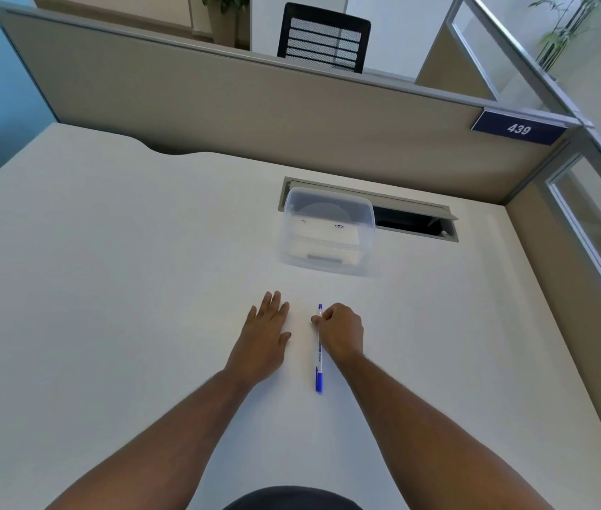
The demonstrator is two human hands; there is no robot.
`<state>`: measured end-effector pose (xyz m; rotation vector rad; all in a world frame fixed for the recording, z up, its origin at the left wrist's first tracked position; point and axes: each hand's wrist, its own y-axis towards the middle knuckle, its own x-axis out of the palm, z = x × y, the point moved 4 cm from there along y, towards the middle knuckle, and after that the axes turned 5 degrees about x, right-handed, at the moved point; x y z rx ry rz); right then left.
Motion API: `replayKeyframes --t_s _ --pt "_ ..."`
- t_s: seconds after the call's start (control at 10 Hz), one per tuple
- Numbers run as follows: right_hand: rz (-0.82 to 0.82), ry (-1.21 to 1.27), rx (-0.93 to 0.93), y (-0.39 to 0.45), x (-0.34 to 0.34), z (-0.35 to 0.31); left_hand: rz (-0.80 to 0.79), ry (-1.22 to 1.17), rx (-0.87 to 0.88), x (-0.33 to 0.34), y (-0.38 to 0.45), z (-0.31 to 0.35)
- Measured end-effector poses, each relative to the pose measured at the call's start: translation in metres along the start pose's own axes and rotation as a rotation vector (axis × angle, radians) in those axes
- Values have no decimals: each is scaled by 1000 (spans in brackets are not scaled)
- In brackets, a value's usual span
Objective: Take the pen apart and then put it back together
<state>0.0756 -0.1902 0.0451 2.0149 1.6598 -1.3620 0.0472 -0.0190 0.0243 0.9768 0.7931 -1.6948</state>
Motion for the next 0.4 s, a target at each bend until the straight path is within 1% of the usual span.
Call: replayKeyframes --t_s 0.3,0.4 --pt "-2 20 -1 4 -1 3 -65 59 -4 6 -3 2" --pt "43 38 -20 2 -7 6 -69 75 -1 11 -6 0"
